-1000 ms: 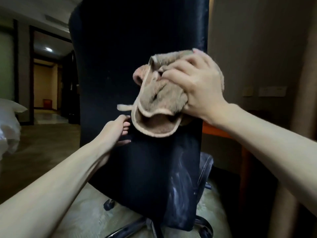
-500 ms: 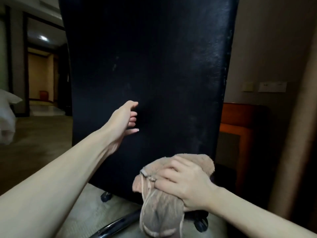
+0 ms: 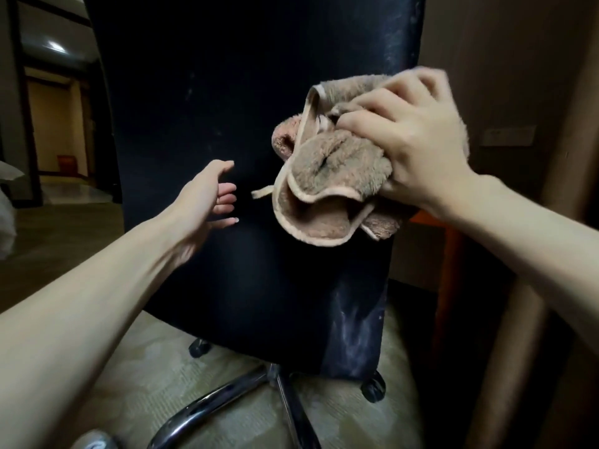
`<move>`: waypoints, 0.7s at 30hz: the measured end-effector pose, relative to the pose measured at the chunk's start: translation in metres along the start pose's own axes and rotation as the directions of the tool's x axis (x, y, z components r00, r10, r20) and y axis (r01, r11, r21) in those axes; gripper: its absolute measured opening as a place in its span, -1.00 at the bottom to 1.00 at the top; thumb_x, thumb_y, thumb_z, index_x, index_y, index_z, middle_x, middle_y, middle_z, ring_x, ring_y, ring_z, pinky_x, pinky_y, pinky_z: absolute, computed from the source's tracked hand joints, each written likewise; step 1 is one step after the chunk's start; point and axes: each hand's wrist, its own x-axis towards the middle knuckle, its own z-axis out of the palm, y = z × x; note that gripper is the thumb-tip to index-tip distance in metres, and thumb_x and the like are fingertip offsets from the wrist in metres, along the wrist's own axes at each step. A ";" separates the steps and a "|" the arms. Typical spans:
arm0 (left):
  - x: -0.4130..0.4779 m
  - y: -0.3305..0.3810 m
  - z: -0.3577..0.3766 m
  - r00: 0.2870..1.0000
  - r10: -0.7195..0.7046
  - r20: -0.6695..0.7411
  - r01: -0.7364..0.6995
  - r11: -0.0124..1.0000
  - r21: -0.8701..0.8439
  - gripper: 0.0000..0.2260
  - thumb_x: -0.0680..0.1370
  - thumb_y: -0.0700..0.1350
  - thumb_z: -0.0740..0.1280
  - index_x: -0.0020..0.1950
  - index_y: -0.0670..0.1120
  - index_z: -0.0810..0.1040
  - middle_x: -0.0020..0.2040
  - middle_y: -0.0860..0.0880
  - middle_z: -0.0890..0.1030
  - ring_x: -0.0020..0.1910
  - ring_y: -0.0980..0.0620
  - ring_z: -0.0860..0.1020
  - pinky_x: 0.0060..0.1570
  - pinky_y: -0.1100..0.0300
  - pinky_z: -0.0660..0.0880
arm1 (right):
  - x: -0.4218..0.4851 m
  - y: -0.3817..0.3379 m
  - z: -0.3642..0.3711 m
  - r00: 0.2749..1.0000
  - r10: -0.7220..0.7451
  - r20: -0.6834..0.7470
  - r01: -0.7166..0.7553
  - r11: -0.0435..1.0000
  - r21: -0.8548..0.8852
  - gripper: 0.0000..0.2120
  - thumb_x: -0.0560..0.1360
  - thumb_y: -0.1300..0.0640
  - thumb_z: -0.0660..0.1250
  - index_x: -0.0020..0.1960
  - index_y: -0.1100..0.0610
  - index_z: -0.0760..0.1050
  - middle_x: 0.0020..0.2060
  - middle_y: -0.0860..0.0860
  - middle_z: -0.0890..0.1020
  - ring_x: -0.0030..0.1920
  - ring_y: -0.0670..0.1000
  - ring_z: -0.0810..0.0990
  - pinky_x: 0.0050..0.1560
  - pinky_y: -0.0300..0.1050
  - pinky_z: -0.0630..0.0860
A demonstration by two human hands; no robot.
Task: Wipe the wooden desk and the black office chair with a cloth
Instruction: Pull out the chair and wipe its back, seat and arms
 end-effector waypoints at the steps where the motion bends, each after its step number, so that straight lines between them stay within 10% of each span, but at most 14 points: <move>1: 0.000 -0.002 -0.002 1.000 0.003 -0.013 -0.003 1.000 -0.004 -0.61 0.59 0.23 0.28 0.11 -0.09 0.57 0.04 -0.03 0.59 -0.05 0.08 0.57 -0.15 0.11 0.58 | -0.010 -0.008 0.003 0.999 0.041 0.018 -0.042 0.998 0.041 -0.79 0.59 -0.01 0.40 0.09 0.09 0.69 0.08 0.03 0.70 0.04 0.23 0.61 0.15 0.18 0.39; 6: 0.001 -0.008 -0.005 0.995 0.035 -0.089 -0.032 0.999 0.025 -0.73 0.60 0.18 0.30 -0.04 -0.02 0.51 -0.11 0.03 0.50 -0.15 0.09 0.52 -0.22 0.12 0.56 | -0.077 -0.084 0.013 0.973 0.225 0.045 -0.230 0.952 0.202 -0.79 0.54 -0.04 0.43 -0.03 0.09 0.73 -0.05 0.01 0.72 -0.08 0.22 0.59 0.02 0.17 0.41; 14: 0.008 0.003 0.001 0.996 -0.019 -0.084 0.026 0.997 0.079 -0.60 0.50 0.29 0.29 -0.08 -0.06 0.49 -0.25 0.02 0.41 -0.32 0.05 0.42 -0.29 0.12 0.49 | -0.150 -0.138 -0.010 0.949 -0.072 0.306 -0.026 0.951 0.307 -0.86 0.39 0.09 0.46 -0.06 0.02 0.70 -0.15 -0.04 0.68 -0.24 0.11 0.57 -0.01 0.09 0.47; 21: 0.007 0.001 -0.010 0.996 -0.008 -0.093 0.014 0.997 0.072 -0.56 0.33 0.32 0.29 -0.08 -0.03 0.50 -0.26 0.04 0.44 -0.34 0.08 0.45 -0.29 0.13 0.49 | -0.091 -0.078 -0.005 0.997 0.040 0.060 -0.052 0.972 0.227 -0.88 0.47 0.12 0.46 -0.01 0.10 0.73 -0.03 0.05 0.73 -0.13 0.19 0.62 0.14 0.21 0.45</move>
